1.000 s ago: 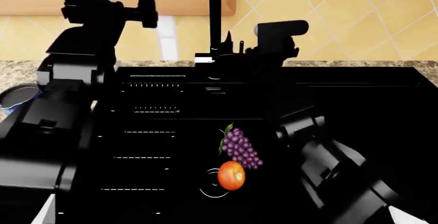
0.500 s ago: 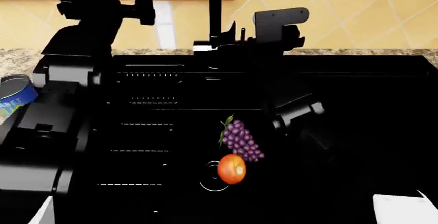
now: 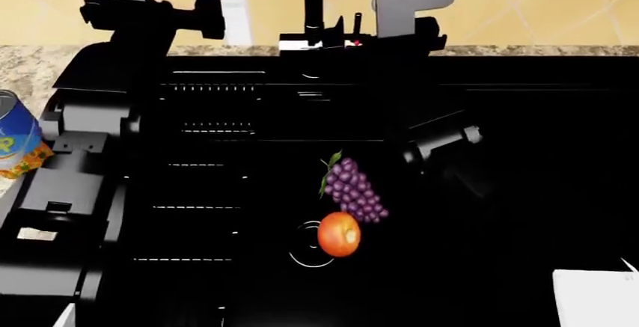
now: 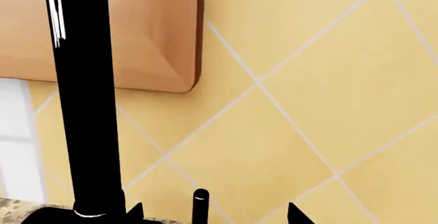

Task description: Pick up the fruits and vegetables and place them in the sink. Turn on the sink faucet to wash them. Then turn the sink off and put them in the tray.

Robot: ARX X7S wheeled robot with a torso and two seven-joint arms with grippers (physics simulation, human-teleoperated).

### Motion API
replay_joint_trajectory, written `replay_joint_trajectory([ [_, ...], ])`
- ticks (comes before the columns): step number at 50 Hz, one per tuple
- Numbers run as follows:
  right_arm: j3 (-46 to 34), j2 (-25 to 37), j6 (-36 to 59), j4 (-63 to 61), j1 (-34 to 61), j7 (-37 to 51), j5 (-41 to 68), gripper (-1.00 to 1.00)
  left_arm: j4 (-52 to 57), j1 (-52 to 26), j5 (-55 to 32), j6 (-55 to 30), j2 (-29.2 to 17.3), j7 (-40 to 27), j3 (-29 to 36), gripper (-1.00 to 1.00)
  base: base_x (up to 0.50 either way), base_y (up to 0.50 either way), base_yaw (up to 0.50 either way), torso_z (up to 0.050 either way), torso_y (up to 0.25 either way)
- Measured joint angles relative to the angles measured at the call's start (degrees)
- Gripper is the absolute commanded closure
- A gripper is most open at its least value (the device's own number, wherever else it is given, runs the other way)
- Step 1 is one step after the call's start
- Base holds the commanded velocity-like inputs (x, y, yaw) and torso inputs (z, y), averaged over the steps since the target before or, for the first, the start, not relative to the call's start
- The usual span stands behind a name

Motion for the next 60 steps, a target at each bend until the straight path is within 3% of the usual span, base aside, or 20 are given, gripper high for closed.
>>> replay_joint_trajectory([
  [12, -0.65, 0.00, 1.28, 0.41, 1.65, -1.13, 2.45, -1.00, 3.07, 1.41, -0.52, -2.12, -0.63, -0.27, -0.04, -1.00, 0.00, 0.00, 0.00, 0.000, -0.033],
  [25, -0.09, 0.11, 1.27, 0.96, 3.12, -1.21, 2.64, -1.00, 6.46, 2.57, -0.61, -3.82, -1.50, -0.27, 0.37, -1.00, 0.00, 0.00, 0.00, 0.000, -0.239],
  [38, -0.61, 0.08, 0.38, 1.13, 4.28, -1.45, 4.69, -1.00, 11.37, 4.33, -1.45, -6.87, -2.80, -0.54, 0.26, -1.00, 0.00, 0.00, 0.00, 0.000, -0.001],
  [50, -3.73, -0.02, -3.62, 2.13, 4.42, -0.04, 18.80, -1.00, 17.43, 6.38, -1.67, -10.35, -4.76, -1.17, 0.62, -1.00, 0.00, 0.00, 0.00, 0.000, 0.000],
  [60, -14.84, -0.02, -7.64, 1.43, 4.85, 0.27, 33.11, -1.00, 20.03, 7.50, -1.81, -11.65, -5.72, -1.39, 0.79, -1.00, 0.00, 0.00, 0.00, 0.000, 0.000],
])
